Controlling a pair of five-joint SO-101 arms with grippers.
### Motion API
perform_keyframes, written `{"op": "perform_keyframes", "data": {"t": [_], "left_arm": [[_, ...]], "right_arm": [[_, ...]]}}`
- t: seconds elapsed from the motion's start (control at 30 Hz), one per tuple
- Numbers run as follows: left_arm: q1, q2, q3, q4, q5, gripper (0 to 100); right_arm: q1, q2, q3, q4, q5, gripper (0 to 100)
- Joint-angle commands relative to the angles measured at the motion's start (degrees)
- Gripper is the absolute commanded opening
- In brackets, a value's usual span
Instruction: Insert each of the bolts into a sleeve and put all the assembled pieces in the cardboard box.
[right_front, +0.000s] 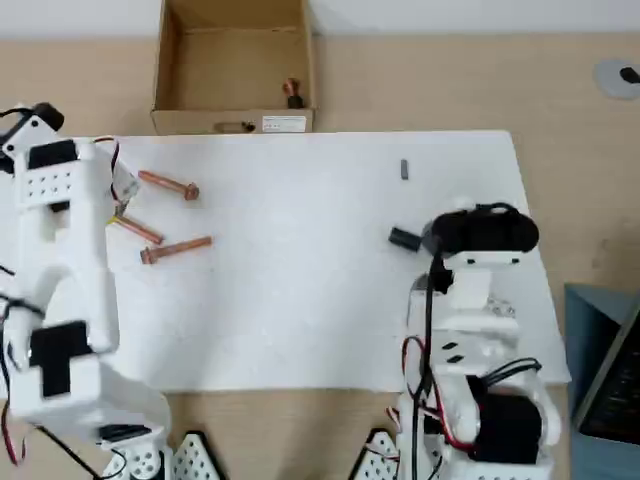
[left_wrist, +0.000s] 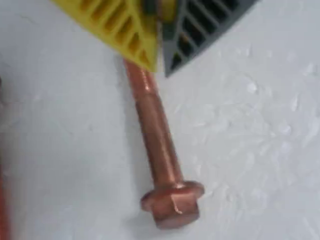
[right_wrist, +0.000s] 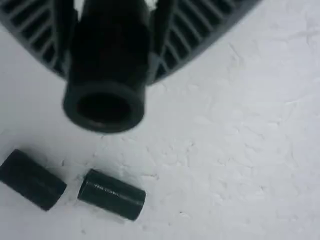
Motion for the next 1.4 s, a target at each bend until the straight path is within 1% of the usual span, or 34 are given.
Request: {"op": "perform_keyframes", "data": {"t": [0.0,0.07,0.2,0.33,0.43,0.6,0.73,1.1,1.17,1.23,1.37], "left_arm": [[-0.62,4.62,-8.79,2.46,3.34,11],[-0.53,6.90,-11.69,3.52,4.22,13],[-0.53,10.68,-15.21,3.69,4.48,12],[-1.67,12.09,-15.30,3.87,4.48,11],[-2.55,12.53,-15.56,5.89,4.57,11],[-3.43,12.53,-15.47,5.71,5.10,11],[-3.25,13.67,-14.86,3.34,5.01,12],[-3.60,25.80,-21.36,2.90,5.01,11],[-3.52,27.30,-23.12,2.99,5.01,7],[-3.25,28.44,-24.88,3.25,4.84,0],[-1.93,28.70,-25.05,3.78,4.92,0]], "right_arm": [[0.75,-1.19,0.84,-1.67,-0.53,0.9],[0.75,-1.45,1.45,-2.11,-0.53,0.9],[0.66,-1.45,1.54,-2.90,-0.53,0.9],[0.66,-1.45,1.63,-2.90,-0.53,0.9],[0.48,-1.45,1.63,-2.90,-0.53,0.9],[0.48,-1.36,1.63,-2.90,-0.53,0.9],[0.40,-1.36,1.63,-2.90,-0.53,0.9],[0.40,-1.36,1.63,-2.81,-0.53,0.9],[0.40,-1.36,1.63,-2.81,-0.53,0.9],[0.40,-1.36,1.63,-2.81,-0.53,0.9],[0.40,-1.36,1.63,-2.81,-0.53,0.9]]}}
